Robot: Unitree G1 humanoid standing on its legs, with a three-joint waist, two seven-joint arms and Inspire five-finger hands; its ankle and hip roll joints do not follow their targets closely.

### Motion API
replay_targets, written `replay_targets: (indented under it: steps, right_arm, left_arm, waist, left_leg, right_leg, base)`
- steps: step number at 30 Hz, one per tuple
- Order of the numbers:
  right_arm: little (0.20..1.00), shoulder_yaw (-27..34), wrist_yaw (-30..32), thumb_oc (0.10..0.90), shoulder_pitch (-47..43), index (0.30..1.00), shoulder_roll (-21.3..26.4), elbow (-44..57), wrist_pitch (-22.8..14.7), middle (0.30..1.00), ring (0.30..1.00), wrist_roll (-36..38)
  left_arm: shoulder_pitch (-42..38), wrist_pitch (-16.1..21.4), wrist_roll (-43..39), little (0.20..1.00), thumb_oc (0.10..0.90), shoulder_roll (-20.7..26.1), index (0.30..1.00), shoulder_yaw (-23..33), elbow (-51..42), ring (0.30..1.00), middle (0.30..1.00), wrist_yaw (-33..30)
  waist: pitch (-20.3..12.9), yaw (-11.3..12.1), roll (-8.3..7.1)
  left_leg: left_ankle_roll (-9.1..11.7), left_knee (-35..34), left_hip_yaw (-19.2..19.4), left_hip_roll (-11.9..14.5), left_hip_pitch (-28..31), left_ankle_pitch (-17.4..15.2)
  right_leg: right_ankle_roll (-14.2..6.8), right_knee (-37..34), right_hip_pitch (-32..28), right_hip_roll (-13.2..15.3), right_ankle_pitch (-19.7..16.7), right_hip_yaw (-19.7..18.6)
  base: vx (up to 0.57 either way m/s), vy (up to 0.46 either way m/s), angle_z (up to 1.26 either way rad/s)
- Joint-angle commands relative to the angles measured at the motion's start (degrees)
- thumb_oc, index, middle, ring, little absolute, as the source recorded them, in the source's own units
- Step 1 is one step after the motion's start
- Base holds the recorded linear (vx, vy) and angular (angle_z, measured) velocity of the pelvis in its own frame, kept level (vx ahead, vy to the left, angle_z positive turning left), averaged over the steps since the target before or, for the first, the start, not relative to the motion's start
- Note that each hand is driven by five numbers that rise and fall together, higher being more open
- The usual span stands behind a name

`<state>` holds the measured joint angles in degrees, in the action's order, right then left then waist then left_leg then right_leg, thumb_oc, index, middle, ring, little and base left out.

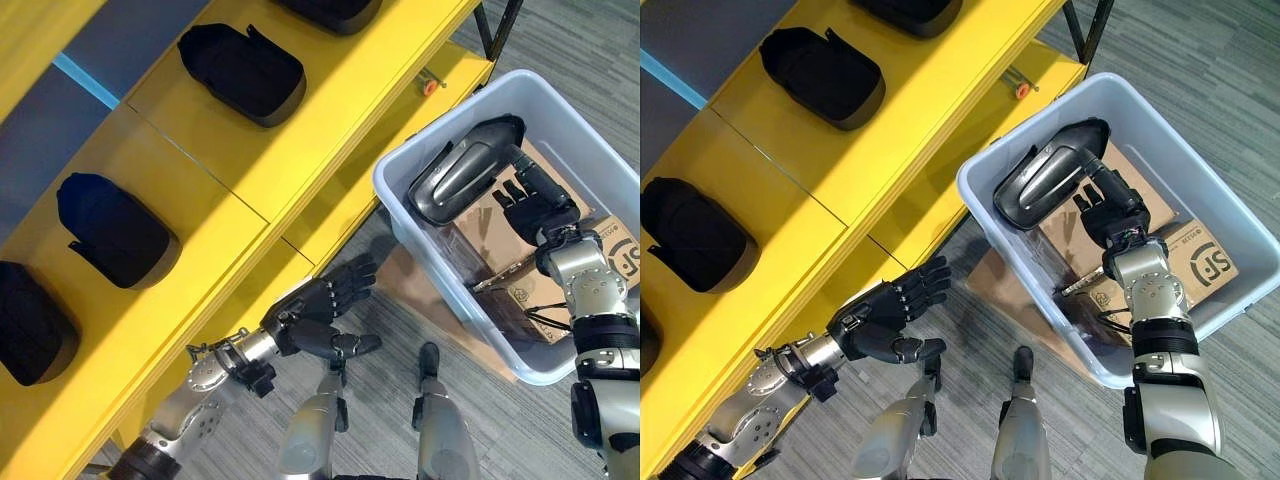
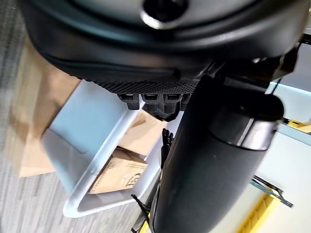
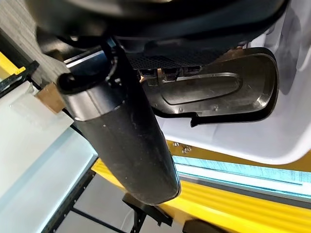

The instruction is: Move parts from the plastic box to the shelf.

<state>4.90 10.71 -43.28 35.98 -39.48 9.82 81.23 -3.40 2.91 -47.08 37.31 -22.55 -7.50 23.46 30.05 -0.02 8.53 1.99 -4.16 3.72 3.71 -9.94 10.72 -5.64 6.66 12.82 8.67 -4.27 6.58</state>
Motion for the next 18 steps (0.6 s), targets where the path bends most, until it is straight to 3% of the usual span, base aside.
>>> replay_targets:
  steps: [1,18]
  right_arm:
    - [1.000,-0.82,-1.06,0.900,-10.25,1.000,7.92,1.44,-3.24,1.000,1.000,2.16]
    - [1.000,-4.38,-2.63,0.900,-14.44,1.000,9.25,-1.64,-3.08,1.000,1.000,-2.25]
  left_arm:
    - [-0.55,5.47,-3.98,1.000,0.900,-1.87,1.000,0.89,-8.18,1.000,1.000,4.29]
    - [0.96,5.97,-5.45,1.000,0.900,-2.49,1.000,0.10,-9.42,1.000,1.000,4.10]
  waist:
    - [-0.53,-0.36,1.95]
    - [-0.25,-0.88,4.74]
  left_leg:
    - [0.68,9.69,0.56,2.15,1.46,-13.40]
    - [1.51,14.97,-0.50,3.57,-7.13,-12.65]
  right_leg:
    - [3.65,11.82,5.66,-0.92,10.90,-1.39]
    - [6.16,25.37,17.86,-0.70,16.88,-3.93]
  base:
    - [0.01,-0.089,0.07]
    - [0.02,-0.062,0.02]
